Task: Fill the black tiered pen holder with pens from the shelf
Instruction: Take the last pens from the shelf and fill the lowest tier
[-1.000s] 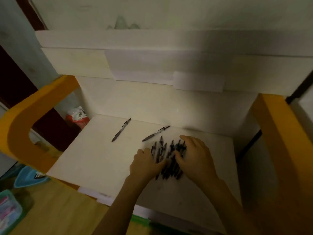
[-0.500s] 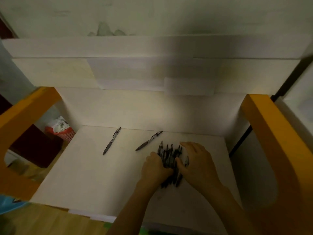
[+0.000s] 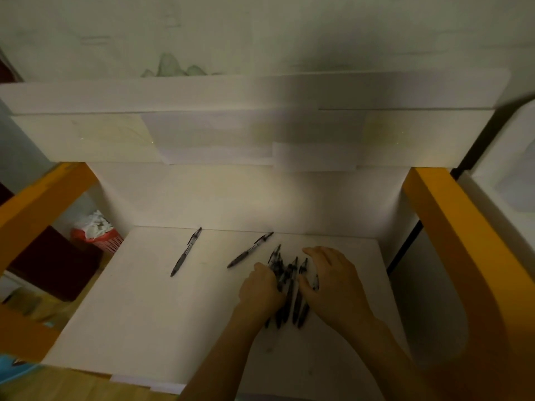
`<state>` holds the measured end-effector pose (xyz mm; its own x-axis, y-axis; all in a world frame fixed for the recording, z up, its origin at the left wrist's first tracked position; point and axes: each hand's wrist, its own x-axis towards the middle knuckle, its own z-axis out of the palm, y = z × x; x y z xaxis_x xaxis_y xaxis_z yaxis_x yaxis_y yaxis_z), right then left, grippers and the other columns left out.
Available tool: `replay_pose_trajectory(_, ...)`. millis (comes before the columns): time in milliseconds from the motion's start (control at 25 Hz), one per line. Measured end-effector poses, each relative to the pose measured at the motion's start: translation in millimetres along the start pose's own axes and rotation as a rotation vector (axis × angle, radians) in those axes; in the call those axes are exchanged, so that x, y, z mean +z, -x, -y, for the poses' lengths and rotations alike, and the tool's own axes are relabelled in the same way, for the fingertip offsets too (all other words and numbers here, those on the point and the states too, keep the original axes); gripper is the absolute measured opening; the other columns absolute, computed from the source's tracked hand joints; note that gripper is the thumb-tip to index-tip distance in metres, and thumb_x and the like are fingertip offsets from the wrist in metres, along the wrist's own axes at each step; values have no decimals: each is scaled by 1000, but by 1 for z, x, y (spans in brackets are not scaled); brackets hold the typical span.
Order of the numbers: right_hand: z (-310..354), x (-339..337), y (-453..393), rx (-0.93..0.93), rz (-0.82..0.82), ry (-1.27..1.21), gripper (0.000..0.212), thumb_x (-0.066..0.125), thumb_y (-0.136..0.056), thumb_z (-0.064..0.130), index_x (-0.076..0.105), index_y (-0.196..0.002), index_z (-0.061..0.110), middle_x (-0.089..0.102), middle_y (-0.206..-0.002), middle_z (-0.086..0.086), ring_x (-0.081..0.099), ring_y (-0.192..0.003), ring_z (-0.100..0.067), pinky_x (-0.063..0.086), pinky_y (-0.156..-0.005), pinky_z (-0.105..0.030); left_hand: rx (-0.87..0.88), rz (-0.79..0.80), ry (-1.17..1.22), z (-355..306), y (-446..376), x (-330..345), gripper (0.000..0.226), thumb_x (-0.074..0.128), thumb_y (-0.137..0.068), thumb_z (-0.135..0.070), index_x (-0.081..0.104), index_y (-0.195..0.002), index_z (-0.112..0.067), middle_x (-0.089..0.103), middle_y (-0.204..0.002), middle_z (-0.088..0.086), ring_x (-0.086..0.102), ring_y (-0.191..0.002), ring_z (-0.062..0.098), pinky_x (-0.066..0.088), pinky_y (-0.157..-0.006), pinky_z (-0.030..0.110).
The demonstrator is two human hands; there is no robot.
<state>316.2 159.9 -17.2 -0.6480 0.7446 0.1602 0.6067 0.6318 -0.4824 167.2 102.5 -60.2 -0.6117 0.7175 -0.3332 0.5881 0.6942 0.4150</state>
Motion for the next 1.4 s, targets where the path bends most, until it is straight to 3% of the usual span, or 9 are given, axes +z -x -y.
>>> replay_pose_trajectory(200, 3, -1, -6, -9, -21, -6, 53, 55, -93, 41, 44, -142, 24, 46, -143, 3, 36, -135, -17, 28, -114, -35, 34, 63, -21, 7, -10, -6, 19, 63, -88, -33, 58, -91, -15, 53, -72, -4, 50, -58, 7, 42, -49, 17)
replay_pose_trajectory(320, 6, -1, -7, -8, -31, 4, 53, 55, -93, 43, 44, -141, 25, 45, -143, 3, 35, -136, -16, 27, -115, -33, 37, 70, -107, 5, -8, -8, 19, 60, -88, -36, 56, -83, -18, 52, -69, -5, 50, -57, 7, 38, -47, 18)
replay_pose_trajectory(600, 15, -9, -4, 8, -71, 25, 52, 55, -92, 43, 47, -140, 24, 48, -142, 2, 38, -134, -17, 30, -113, -36, 93, -12, -152, 8, 4, -22, 28, 55, -94, -38, 54, -110, -16, 52, -91, -2, 52, -78, 11, 43, -67, 22)
replay_pose_trajectory(760, 26, -23, -1, 6, -130, 37, 49, 60, -90, 38, 52, -135, 20, 54, -134, -2, 47, -126, -21, 37, -108, -39, 168, -99, -37, 6, 16, -49, 26, 53, -95, -30, 55, -110, -9, 62, -98, 4, 54, -78, 15, 43, -65, 24)
replay_pose_trajectory(960, 46, -49, 7, -2, -221, 79, 52, 65, -88, 38, 52, -135, 19, 55, -134, -3, 49, -126, -22, 39, -108, -38, 291, -183, 150, 5, 38, -84, 12, 54, -94, -23, 44, -91, -17, 53, -80, -3, 51, -63, 12, 38, -49, 24)
replay_pose_trajectory(1120, 64, -74, 23, -19, -276, 146, 54, 60, -90, 40, 47, -140, 23, 51, -137, 1, 44, -130, -17, 35, -110, -34, 409, -252, 266, -1, 60, -105, 25, 56, -94, -29, 39, -76, -26, 57, -71, -3, 53, -58, 10, 37, -46, 25)
replay_pose_trajectory(1400, 84, -124, 69, 71, -439, 296, 55, 53, -92, 49, 42, -142, 29, 44, -146, 2, 37, -137, -17, 36, -111, -36, 701, -258, 412, -42, 101, -136, 17, 53, -95, -29, 47, -79, -27, 53, -61, -3, 49, -46, 2, 39, -43, 13)
